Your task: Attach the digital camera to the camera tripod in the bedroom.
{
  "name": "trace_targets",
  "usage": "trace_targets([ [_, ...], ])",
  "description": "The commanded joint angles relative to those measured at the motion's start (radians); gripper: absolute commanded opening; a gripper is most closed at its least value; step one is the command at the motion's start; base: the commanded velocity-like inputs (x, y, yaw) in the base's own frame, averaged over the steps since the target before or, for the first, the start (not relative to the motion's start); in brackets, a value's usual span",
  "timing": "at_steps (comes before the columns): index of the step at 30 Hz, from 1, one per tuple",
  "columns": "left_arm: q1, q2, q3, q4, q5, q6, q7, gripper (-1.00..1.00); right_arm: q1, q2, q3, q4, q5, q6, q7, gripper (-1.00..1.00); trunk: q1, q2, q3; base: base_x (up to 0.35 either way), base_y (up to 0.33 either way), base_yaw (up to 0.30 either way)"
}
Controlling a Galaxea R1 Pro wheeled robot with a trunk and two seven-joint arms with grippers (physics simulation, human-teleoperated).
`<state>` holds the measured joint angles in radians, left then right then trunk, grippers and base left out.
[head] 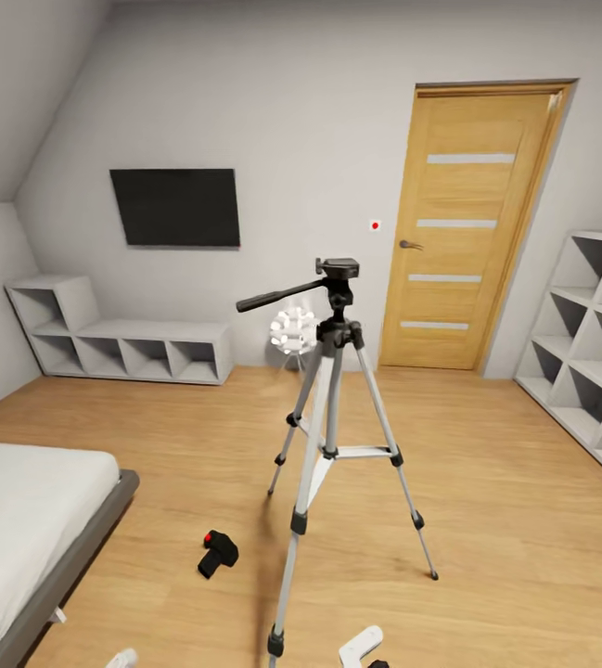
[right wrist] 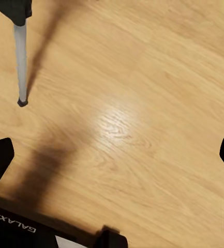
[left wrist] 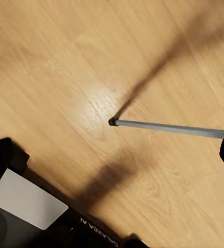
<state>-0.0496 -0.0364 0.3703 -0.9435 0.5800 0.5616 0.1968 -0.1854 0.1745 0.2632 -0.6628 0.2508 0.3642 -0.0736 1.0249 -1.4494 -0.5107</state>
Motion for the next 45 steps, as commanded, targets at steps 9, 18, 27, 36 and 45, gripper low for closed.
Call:
trace_targets([
  [9, 0.000, 0.000, 0.002, -0.001, 0.012, 0.004, 0.006, 1.00, 0.000, 0.000, 0.000, -0.001, 0.006, 0.006, -0.003, 1.00, 0.000, -0.001, -0.001, 0.019, 0.279, -0.033],
  [18, -0.001, 0.001, 0.002, -0.001, 0.019, 0.004, 0.007, 1.00, 0.000, 0.000, -0.001, -0.001, 0.005, 0.005, -0.002, 1.00, 0.000, -0.001, -0.001, 0.003, 0.303, -0.184],
  [27, -0.001, 0.001, 0.004, 0.001, 0.021, 0.005, 0.011, 1.00, 0.000, 0.000, -0.001, -0.001, 0.005, 0.004, -0.003, 1.00, 0.000, -0.001, -0.001, 0.000, 0.309, -0.267],
  [36, -0.005, 0.000, 0.012, 0.008, 0.022, 0.005, 0.017, 1.00, 0.000, 0.000, -0.003, 0.000, 0.006, 0.003, -0.004, 1.00, 0.000, -0.001, -0.001, -0.003, 0.309, -0.275],
  [45, -0.054, -0.002, 0.060, 0.012, 0.022, 0.005, 0.031, 1.00, -0.001, 0.000, -0.010, 0.001, 0.003, 0.001, -0.004, 1.00, 0.000, -0.001, -0.001, -0.102, 0.279, -0.275],
])
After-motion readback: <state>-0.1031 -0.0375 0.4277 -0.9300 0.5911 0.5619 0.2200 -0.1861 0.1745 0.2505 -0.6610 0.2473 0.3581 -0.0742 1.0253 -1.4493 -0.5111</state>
